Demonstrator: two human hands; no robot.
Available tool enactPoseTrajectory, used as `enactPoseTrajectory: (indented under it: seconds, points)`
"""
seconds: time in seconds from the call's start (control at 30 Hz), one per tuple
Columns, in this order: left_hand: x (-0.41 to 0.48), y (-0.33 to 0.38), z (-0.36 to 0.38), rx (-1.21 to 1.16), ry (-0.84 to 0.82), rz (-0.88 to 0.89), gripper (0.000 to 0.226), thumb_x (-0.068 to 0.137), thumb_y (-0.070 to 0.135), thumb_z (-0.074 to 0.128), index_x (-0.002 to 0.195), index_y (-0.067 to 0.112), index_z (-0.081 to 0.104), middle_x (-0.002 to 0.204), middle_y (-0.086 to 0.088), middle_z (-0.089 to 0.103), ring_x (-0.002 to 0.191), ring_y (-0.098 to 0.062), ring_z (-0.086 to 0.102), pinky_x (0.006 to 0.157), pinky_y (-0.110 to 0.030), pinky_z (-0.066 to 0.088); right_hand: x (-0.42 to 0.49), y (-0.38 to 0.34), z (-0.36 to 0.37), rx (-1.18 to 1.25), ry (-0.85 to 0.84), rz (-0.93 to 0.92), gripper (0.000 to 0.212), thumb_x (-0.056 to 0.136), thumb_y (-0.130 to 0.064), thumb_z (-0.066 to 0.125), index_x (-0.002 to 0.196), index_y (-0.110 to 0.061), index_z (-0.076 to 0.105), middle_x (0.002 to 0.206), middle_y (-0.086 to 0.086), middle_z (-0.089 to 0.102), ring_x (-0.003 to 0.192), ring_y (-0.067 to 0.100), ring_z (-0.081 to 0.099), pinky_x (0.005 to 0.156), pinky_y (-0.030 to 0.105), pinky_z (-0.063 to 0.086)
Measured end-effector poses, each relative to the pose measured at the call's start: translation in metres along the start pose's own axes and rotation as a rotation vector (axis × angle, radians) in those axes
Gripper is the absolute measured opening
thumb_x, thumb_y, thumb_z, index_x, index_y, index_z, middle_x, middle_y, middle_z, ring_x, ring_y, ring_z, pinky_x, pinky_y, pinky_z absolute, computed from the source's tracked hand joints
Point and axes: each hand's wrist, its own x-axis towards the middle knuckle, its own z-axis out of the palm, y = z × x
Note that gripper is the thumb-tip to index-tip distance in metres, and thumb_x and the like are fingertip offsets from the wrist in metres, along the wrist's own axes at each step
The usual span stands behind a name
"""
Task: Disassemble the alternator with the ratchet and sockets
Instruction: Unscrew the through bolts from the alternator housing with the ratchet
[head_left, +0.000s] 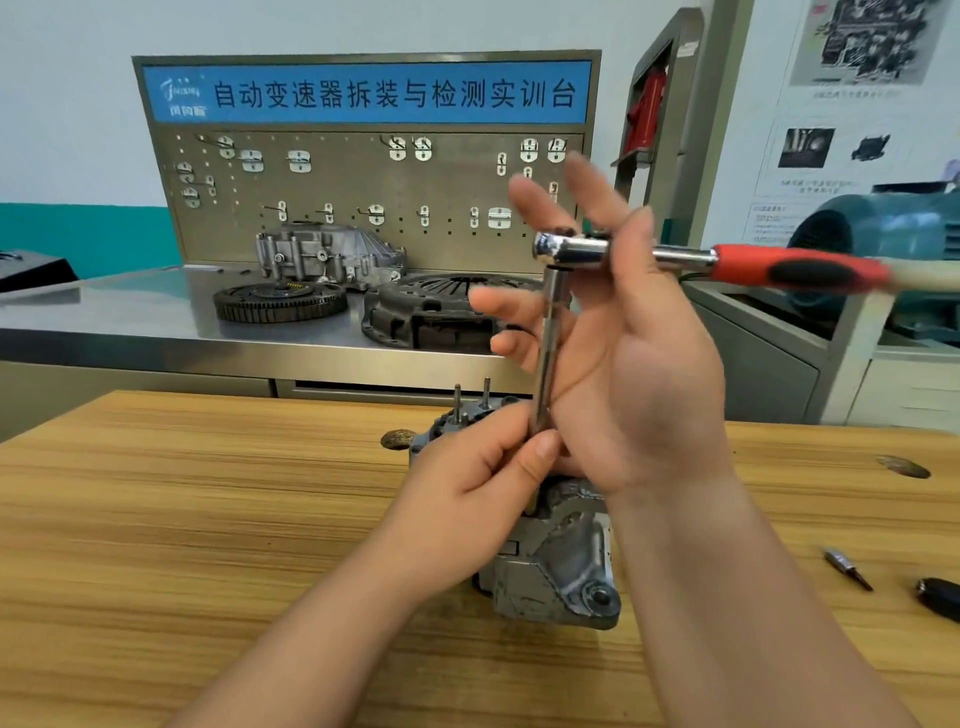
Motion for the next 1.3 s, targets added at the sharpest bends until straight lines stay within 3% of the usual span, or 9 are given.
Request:
enactPoseTrajectory:
  seconds: [0.1,0.2,0.33,0.6,0.83,0.97,1.07,1.2,1.3]
  points:
    - [0.000,-0.001,0.000,0.018,-0.004,-0.012,0.035,0.088,0.046,0.041,0.099,0.023,0.064,0.087,0.006,0.069,0.085,-0.022,0.064,0.078,-0.046,0.052,0.000,0.001,-0.001,-0.014,0.004,0.081,0.043,0.099,-0.045,0.026,0.126,-0.021,0.051,0.103,0.000,0.073,0.068,0.017,0.070,0.054,0.024,0.052]
    - [0.001,-0.002,0.003,0.068,0.006,-0.025,0.038,0.087,0.046,0.041,0.096,0.016,0.064,0.087,-0.009,0.069,0.083,-0.028,0.063,0.075,-0.049,0.050,-0.002,0.001,0.001,-0.153,-0.009,-0.059,0.027,0.097,-0.030,0.043,0.117,-0.030,0.061,0.116,-0.002,0.069,0.081,0.015,0.069,0.056,0.021,0.051]
    - [0.001,-0.001,0.006,0.082,0.027,-0.019,0.036,0.086,0.049,0.039,0.092,0.022,0.063,0.080,-0.005,0.066,0.076,-0.025,0.061,0.071,-0.050,0.050,-0.002,-0.002,0.001,-0.268,-0.069,-0.164,0.028,0.094,-0.014,0.052,0.107,-0.033,0.067,0.122,-0.011,0.063,0.092,0.013,0.067,0.063,0.021,0.051]
    - [0.000,-0.003,0.003,0.138,0.001,-0.004,0.020,0.088,0.045,0.040,0.089,0.032,0.055,0.076,-0.001,0.061,0.071,-0.017,0.057,0.068,-0.046,0.049,0.001,-0.001,-0.004,-0.023,0.005,0.133,0.047,0.088,-0.050,0.039,0.121,-0.021,0.056,0.104,0.002,0.073,0.073,0.019,0.070,0.055,0.024,0.051]
    - [0.000,0.000,0.006,0.135,0.017,-0.020,0.016,0.089,0.037,0.045,0.085,0.039,0.060,0.075,0.023,0.063,0.069,-0.003,0.057,0.065,-0.036,0.050,0.001,-0.005,-0.005,-0.171,-0.015,-0.082,0.025,0.091,-0.021,0.053,0.105,-0.034,0.069,0.121,-0.008,0.064,0.093,0.015,0.067,0.061,0.022,0.051]
    - [0.000,-0.002,0.001,0.057,-0.048,-0.025,0.026,0.088,0.046,0.045,0.096,0.030,0.063,0.086,0.025,0.066,0.084,-0.003,0.063,0.073,-0.031,0.050,0.001,-0.006,-0.008,-0.004,-0.035,0.068,0.036,0.098,-0.039,0.034,0.123,-0.023,0.055,0.118,-0.001,0.068,0.077,0.021,0.070,0.059,0.025,0.053]
    - [-0.001,-0.002,-0.001,0.082,-0.056,-0.014,0.022,0.085,0.048,0.045,0.090,0.035,0.062,0.077,0.022,0.065,0.074,-0.002,0.061,0.069,-0.033,0.050,0.001,-0.005,-0.008,-0.004,-0.030,0.145,0.051,0.094,-0.050,0.031,0.128,-0.018,0.052,0.106,0.002,0.073,0.074,0.019,0.070,0.056,0.025,0.052]
    - [-0.002,0.002,0.003,0.132,-0.017,-0.014,0.024,0.087,0.042,0.047,0.087,0.024,0.064,0.069,0.020,0.064,0.062,-0.026,0.056,0.059,-0.046,0.049,0.001,-0.006,-0.009,-0.201,-0.047,-0.061,0.025,0.095,-0.033,0.052,0.117,-0.032,0.064,0.121,-0.006,0.065,0.096,0.015,0.065,0.062,0.024,0.051]
    - [0.000,0.002,0.005,0.143,-0.012,-0.032,0.020,0.087,0.036,0.047,0.086,0.026,0.064,0.068,0.025,0.063,0.059,-0.015,0.055,0.058,-0.040,0.046,0.001,-0.008,-0.010,-0.276,-0.061,-0.149,0.025,0.092,-0.030,0.054,0.113,-0.039,0.064,0.125,-0.015,0.060,0.103,0.012,0.065,0.065,0.022,0.053]
